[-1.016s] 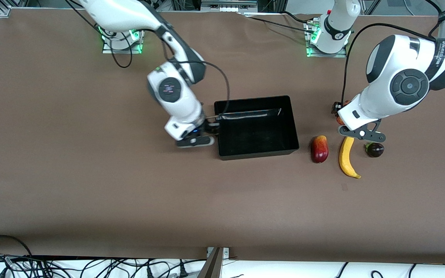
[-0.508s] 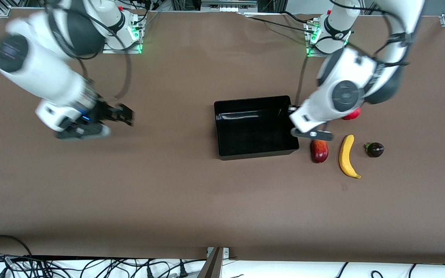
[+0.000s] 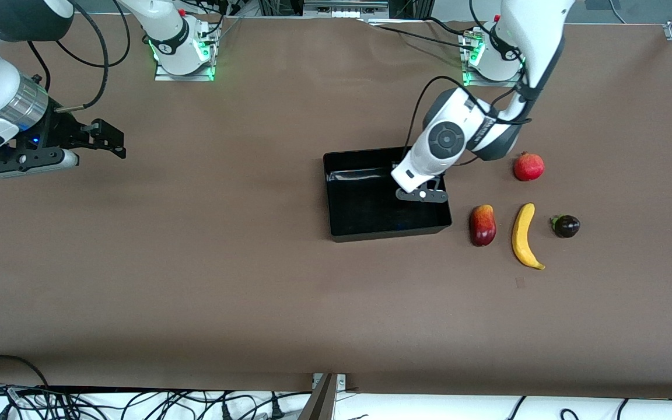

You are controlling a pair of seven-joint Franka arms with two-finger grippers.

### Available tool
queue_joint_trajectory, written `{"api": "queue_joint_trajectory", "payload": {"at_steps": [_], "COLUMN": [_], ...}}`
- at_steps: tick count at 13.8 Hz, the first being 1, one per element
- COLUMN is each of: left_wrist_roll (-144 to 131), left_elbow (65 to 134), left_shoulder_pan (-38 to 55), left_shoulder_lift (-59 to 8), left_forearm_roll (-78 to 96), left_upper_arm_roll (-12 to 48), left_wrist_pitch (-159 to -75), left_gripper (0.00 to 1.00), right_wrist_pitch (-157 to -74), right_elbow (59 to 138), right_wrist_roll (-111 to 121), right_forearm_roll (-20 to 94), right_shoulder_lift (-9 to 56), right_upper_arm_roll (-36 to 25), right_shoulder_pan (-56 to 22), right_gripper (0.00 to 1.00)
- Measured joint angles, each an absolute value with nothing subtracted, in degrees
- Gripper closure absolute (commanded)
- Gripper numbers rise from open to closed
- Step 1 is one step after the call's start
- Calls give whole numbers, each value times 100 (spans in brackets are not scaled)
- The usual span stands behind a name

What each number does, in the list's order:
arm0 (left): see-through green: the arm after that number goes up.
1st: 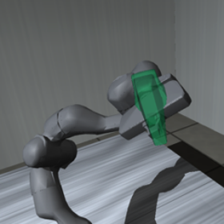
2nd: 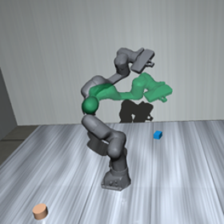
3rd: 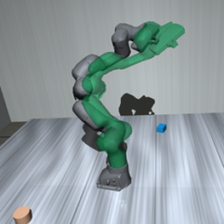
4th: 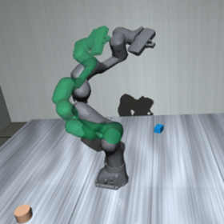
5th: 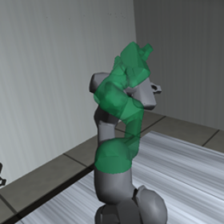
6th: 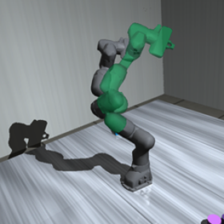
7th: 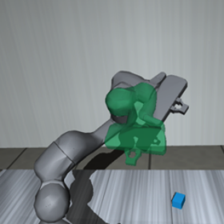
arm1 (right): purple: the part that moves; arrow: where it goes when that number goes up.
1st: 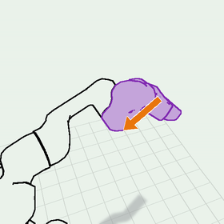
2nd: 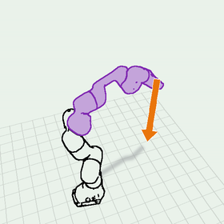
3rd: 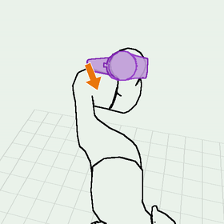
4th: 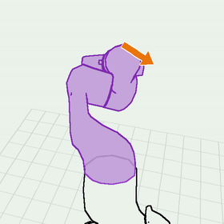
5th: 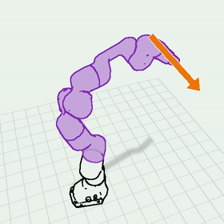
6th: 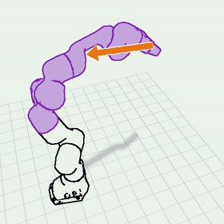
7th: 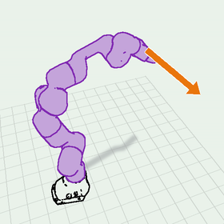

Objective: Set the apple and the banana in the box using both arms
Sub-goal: 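Carry the apple into the tray with the left gripper while the right gripper retracts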

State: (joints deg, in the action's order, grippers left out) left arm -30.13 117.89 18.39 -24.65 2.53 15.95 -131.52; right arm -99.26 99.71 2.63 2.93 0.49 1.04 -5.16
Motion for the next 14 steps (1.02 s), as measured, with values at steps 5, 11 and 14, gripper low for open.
{"api": "queue_joint_trajectory", "payload": {"at_steps": [5,11,14], "left_wrist_roll": [-3257,-3243,-2755], "left_elbow": [11796,10268,9257], "left_shoulder_pan": [1997,1565,1026], "left_shoulder_lift": [-2742,-2524,-2420], "left_forearm_roll": [242,238,170], "left_upper_arm_roll": [1513,1466,1423], "left_wrist_pitch": [-13276,-11112,-10259], "left_gripper": [0,0,0], "right_wrist_pitch": [-9929,-9961,-9986], "right_elbow": [9974,9891,9850], "right_wrist_roll": [270,270,273], "right_forearm_roll": [291,262,-24], "right_shoulder_lift": [48,58,129], "right_upper_arm_roll": [-12,-31,-34], "right_shoulder_pan": [-516,-516,-516], "right_gripper": [0,0,0]}}
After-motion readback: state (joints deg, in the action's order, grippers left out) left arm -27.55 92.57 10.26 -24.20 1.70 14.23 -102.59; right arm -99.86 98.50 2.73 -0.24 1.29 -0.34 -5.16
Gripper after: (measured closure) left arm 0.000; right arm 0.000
